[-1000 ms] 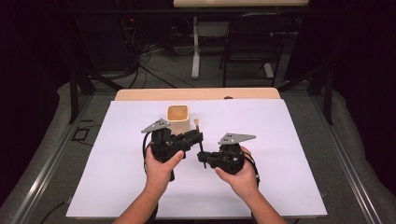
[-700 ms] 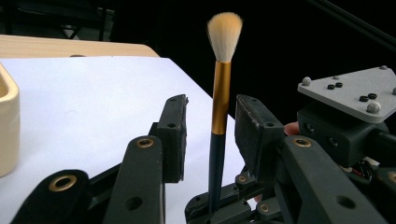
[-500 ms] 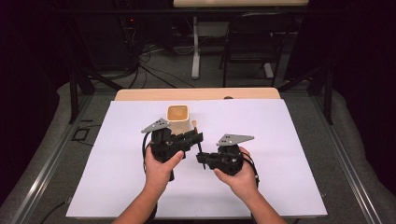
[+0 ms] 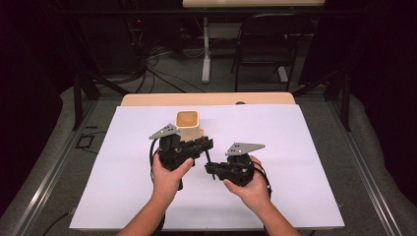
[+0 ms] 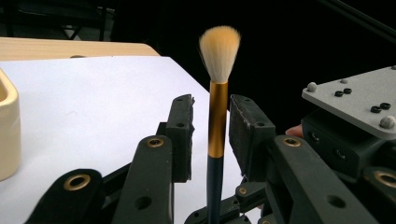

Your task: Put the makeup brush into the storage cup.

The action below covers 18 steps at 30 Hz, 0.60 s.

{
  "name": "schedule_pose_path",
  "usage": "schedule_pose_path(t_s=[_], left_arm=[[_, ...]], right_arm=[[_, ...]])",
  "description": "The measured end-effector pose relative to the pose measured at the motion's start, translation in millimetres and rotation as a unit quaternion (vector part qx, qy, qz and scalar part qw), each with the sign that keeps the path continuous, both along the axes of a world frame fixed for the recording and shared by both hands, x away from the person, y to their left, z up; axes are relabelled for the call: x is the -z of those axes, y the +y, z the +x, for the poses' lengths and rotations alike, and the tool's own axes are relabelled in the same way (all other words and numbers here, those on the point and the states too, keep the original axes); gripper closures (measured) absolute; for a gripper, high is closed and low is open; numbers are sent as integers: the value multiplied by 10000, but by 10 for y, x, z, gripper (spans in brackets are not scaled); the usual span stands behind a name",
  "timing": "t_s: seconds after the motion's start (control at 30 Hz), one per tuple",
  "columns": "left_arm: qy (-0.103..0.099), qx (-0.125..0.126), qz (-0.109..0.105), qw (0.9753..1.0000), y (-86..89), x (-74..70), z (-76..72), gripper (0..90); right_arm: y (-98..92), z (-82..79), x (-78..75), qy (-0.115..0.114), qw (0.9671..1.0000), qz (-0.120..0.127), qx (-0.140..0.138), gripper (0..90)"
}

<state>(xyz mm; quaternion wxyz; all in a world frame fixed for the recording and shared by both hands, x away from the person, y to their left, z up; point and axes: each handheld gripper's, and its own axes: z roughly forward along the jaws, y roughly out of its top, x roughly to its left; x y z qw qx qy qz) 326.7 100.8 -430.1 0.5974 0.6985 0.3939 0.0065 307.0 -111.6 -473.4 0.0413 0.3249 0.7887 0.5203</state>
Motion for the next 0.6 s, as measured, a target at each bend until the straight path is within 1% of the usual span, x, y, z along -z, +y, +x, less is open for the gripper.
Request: schedule_pose_path(t_s=[0.13, 0.17, 0.3, 0.37, 0.43, 0.53, 0.57, 0.6], left_arm=[[30, 19, -67, 10000, -1, -2, 8, 717], [36, 15, -68, 10000, -1, -2, 10, 722], [45, -26, -50, 10000, 5, -2, 13, 742], [47, -40, -48, 10000, 8, -3, 15, 750], [48, -40, -48, 10000, 9, -4, 14, 754], [58, -41, -52, 10000, 7, -4, 13, 764], [59, -41, -47, 10000, 7, -5, 13, 767], [55, -44, -45, 10000, 6, -5, 13, 771]], right_arm=[[4, -3, 0, 7, 10000, -85, -29, 845], [6, -2, 3, 1, 10000, -54, -30, 844], [8, -2, 5, 16, 10000, -59, -27, 845], [10, -7, 2, 44, 9999, -96, -33, 844], [12, -8, 4, 63, 9999, -75, -55, 845], [24, -5, 17, 21, 10000, -16, -43, 844], [21, -5, 13, 37, 10000, -49, -56, 844], [25, -4, 18, 24, 10000, -11, -48, 845]])
